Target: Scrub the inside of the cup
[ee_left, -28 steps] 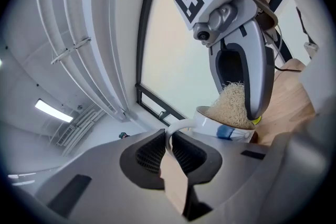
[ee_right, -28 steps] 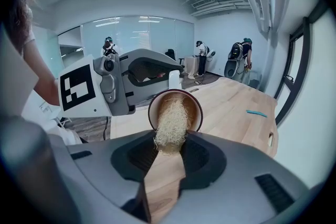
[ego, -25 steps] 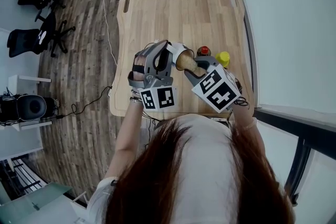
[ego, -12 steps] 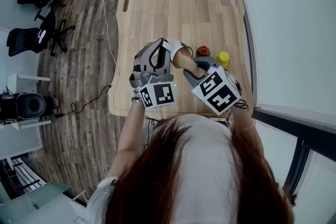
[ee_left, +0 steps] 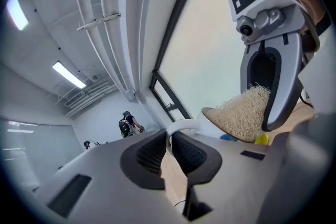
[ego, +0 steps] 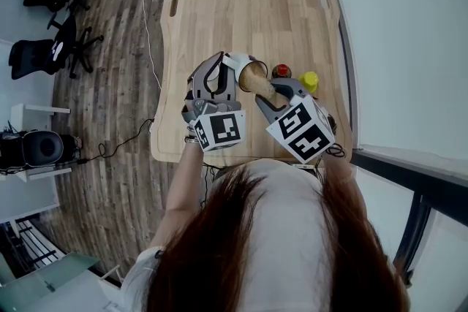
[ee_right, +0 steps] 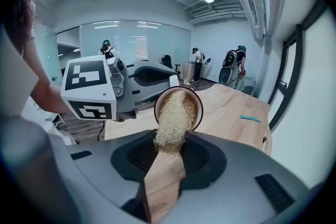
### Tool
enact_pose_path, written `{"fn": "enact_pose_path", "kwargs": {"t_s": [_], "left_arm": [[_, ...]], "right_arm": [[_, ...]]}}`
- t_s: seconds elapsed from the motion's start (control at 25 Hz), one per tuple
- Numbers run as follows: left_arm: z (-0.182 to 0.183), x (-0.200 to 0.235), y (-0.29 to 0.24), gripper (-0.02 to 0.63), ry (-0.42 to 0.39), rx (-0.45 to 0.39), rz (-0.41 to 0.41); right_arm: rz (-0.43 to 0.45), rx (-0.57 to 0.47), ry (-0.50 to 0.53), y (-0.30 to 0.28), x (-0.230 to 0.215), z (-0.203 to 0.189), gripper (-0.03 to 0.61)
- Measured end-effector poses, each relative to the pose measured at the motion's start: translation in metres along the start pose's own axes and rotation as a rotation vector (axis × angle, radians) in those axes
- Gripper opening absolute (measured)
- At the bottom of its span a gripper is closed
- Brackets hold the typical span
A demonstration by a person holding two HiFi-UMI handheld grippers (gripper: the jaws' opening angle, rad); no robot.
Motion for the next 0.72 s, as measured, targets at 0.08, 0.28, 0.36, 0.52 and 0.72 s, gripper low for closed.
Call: {"fn": "enact_pose_path", "kwargs": {"t_s": [0.08,0.28,0.36,0.52,0.72], "left_arm": [[0.002,0.004,-0.001,0.043,0.045,0.013,0.008],[0.002,0.014,-0.002,0.043,0.18,0.031,0.042],[0.003,0.018,-0.001,0.043,0.214,0.043,0.055],[0.003,0.022,-0.001,0.043,0.285,0.058,0.071],[-0.001,0.029,0.0,0.043,0.45,0.067,0.098]], "right_arm": [[-0.023,-0.013,0.014,0.003,-0.001,0.003,0.132],[-0.078,-0.096,0.057,0.009,-0.001,0.01,0.132],[-0.089,-0.119,0.065,0.011,0.0,0.011,0.132],[-0.118,-0.162,0.087,0.014,0.001,0.014,0.132],[-0.174,-0.264,0.133,0.018,0.007,0.02,0.132]]}}
Point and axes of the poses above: the fingertips, and each gripper's own axes: y backward along the fingers, x to its left, z out of its top, the point moved 8 cm from there along y, backward along the fingers, and after that the axes turned 7 degrees about -x, right-handed, at the moved point
